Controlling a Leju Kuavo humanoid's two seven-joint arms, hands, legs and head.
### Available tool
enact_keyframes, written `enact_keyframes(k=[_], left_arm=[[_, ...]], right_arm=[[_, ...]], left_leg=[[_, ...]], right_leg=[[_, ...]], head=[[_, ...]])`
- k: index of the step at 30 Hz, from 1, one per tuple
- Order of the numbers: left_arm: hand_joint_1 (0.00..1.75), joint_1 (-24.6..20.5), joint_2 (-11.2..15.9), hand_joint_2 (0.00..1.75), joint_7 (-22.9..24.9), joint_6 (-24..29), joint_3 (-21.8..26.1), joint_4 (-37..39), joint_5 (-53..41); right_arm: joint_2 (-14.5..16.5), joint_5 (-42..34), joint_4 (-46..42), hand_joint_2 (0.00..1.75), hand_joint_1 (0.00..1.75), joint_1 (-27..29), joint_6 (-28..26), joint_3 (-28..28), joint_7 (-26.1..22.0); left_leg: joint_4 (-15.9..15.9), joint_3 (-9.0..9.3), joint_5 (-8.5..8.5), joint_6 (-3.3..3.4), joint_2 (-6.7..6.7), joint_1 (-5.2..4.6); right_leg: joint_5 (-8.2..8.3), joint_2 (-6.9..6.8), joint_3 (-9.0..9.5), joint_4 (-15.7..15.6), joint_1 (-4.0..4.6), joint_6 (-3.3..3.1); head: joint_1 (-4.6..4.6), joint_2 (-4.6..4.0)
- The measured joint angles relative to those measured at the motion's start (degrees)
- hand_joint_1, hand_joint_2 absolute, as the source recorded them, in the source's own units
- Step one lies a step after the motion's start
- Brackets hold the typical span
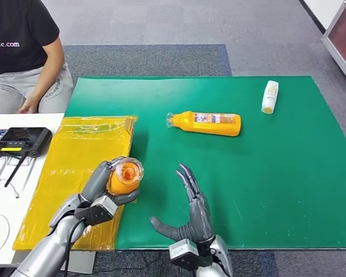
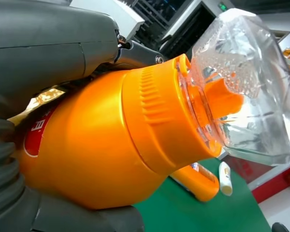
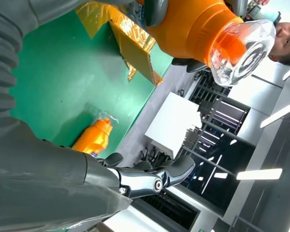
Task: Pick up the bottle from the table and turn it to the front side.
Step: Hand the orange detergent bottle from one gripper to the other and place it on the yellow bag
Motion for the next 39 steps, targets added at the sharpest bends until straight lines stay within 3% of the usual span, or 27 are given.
enact_keyframes(k=[11,19,26,27,28,29,31,33,39], left_arm=[[1.75,-2.0,7.4,1.75,3.5,-3.5,-0.2,-1.3,-6.8],[1.75,-2.7,7.9,1.75,5.3,-2.6,-1.5,1.7,-9.1],[1.75,-3.7,6.5,1.75,4.9,-1.5,-2.5,5.1,-8.7],[1.69,-3.9,6.2,1.75,4.9,-1.4,-2.6,5.5,-8.7],[1.45,-4.1,5.9,1.75,4.8,-1.3,-2.6,6.0,-8.7],[1.18,-4.3,5.6,1.75,4.8,-1.0,-2.7,6.5,-8.6],[0.44,-4.6,4.9,1.75,4.9,-0.3,-2.7,7.3,-8.5],[0.09,-4.9,4.0,1.75,5.0,0.6,-2.7,8.3,-8.1],[0.0,-4.6,0.5,1.75,6.2,4.7,-2.8,12.4,-8.5]], right_arm=[[0.0,-1.3,0.2,1.75,0.0,0.4,2.2,-0.2,-0.3],[0.1,-2.6,1.5,1.75,0.0,0.8,2.2,-0.7,-0.9],[0.2,-2.8,2.5,1.75,0.0,0.8,2.3,-0.9,-1.1],[0.2,-2.9,2.6,1.75,0.0,0.8,2.3,-0.9,-1.1],[0.2,-2.9,2.7,1.75,0.0,0.7,2.3,-0.9,-1.1],[0.2,-3.0,2.8,1.75,0.0,0.7,2.3,-0.9,-1.1],[0.2,-3.1,3.0,1.75,0.0,0.7,2.3,-1.0,-1.1],[0.2,-3.2,3.3,1.75,0.0,0.7,2.3,-1.0,-1.1],[0.2,-3.9,4.3,1.75,0.0,0.7,2.2,-1.1,-1.5]], left_leg=[[0.0,0.02,0.08,-0.11,0.04,0.06],[0.0,0.05,0.05,-0.1,0.04,0.03],[0.0,0.16,0.05,-0.15,0.03,0.04],[0.0,0.18,0.05,-0.15,0.03,0.04],[0.0,0.2,0.06,-0.14,0.03,0.04],[0.0,0.22,0.06,-0.14,0.03,0.04],[0.0,0.27,0.07,-0.13,0.02,0.03],[0.0,0.29,0.07,-0.11,0.01,0.03],[0.0,0.23,0.11,-0.1,0.01,0.02]], right_leg=[[0.09,0.02,-0.08,0.1,0.07,-0.15],[0.09,0.03,-0.03,0.1,0.02,-0.14],[0.11,0.03,0.04,0.1,0.04,-0.18],[0.11,0.03,0.05,0.1,0.04,-0.18],[0.11,0.03,0.08,0.1,0.04,-0.18],[0.1,0.02,0.11,0.1,0.04,-0.17],[0.1,0.01,0.17,0.1,0.03,-0.17],[0.09,0.0,0.21,0.1,0.02,-0.16],[0.18,0.01,0.13,0.1,0.02,-0.14]], head=[[-0.01,0.0],[0.02,0.0],[0.0,0.0],[0.01,0.0],[0.01,0.0],[0.01,0.0],[0.01,0.0],[0.01,0.0],[0.01,0.0]])
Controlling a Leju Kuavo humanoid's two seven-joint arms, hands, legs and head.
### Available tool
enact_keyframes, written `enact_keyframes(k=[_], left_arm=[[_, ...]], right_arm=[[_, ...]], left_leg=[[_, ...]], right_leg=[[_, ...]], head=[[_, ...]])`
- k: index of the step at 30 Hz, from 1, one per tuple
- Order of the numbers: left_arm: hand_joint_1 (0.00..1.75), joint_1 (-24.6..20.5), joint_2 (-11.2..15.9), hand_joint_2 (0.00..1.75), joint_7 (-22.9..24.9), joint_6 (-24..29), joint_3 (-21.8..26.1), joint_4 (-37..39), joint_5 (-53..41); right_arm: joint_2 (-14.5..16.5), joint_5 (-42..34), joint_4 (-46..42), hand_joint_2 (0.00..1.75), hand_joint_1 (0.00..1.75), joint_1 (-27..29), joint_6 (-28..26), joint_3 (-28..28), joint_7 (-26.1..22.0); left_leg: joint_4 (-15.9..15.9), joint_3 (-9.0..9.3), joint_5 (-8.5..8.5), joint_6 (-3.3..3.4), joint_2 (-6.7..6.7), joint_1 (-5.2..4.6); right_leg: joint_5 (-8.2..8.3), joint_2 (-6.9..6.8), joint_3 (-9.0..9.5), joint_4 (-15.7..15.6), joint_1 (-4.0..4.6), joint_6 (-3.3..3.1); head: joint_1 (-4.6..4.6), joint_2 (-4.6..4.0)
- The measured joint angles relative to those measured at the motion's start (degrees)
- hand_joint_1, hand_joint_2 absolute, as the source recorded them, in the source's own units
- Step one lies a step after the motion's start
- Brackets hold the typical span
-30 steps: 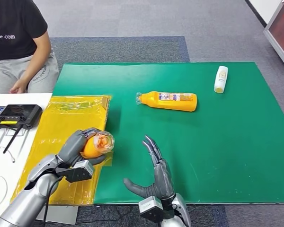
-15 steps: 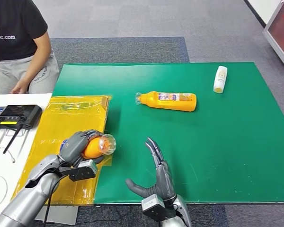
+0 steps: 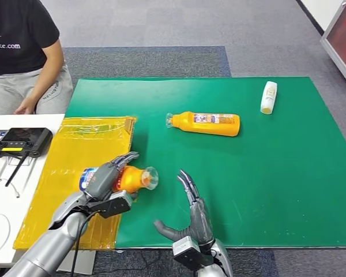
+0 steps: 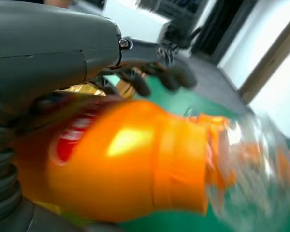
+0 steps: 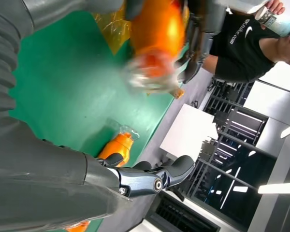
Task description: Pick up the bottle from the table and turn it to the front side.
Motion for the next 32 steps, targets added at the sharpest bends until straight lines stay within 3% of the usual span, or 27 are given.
enact_keyframes(k=[13,19,23,27,32], left_arm=[[0.0,1.0,-4.3,1.75,-0.1,1.6,0.2,5.3,1.1],[0.0,1.8,-5.4,1.75,-3.2,3.2,0.2,5.0,2.4],[0.0,3.7,-6.5,1.75,-8.8,7.9,0.2,0.3,7.0],[0.0,6.0,-7.8,1.75,-15.1,10.5,0.1,-9.6,15.3],[0.0,8.0,-8.1,1.75,-16.4,13.2,-0.2,-18.8,16.6]], right_arm=[[0.0,-2.1,3.2,1.75,0.0,0.2,-0.1,-1.6,-3.5],[0.0,-2.4,5.1,1.75,0.0,0.1,-0.1,-2.0,-5.0],[0.0,-2.7,6.1,1.75,0.0,0.1,0.1,-2.3,-5.6],[0.3,-2.7,6.8,1.75,0.0,-0.3,-0.6,-2.4,-6.3],[1.3,-3.0,7.1,1.75,0.0,-0.8,-3.9,-2.4,-6.9]], left_leg=[[0.0,-0.28,0.03,0.05,0.0,0.0],[0.0,-0.28,0.02,0.06,0.0,0.0],[0.0,-0.29,0.02,0.06,0.0,0.0],[0.0,-0.32,0.01,0.07,0.01,0.0],[0.0,-0.32,0.01,0.06,0.0,0.0]], right_leg=[[-0.01,-0.01,-0.24,0.0,0.0,0.03],[-0.01,-0.01,-0.25,0.0,0.0,0.03],[-0.01,-0.01,-0.25,0.0,0.0,0.03],[-0.02,-0.01,-0.27,0.0,0.0,0.04],[-0.03,-0.01,-0.27,0.0,0.0,0.05]], head=[[0.0,0.0],[0.0,0.0],[0.0,0.0],[0.0,0.0],[0.0,0.0]])
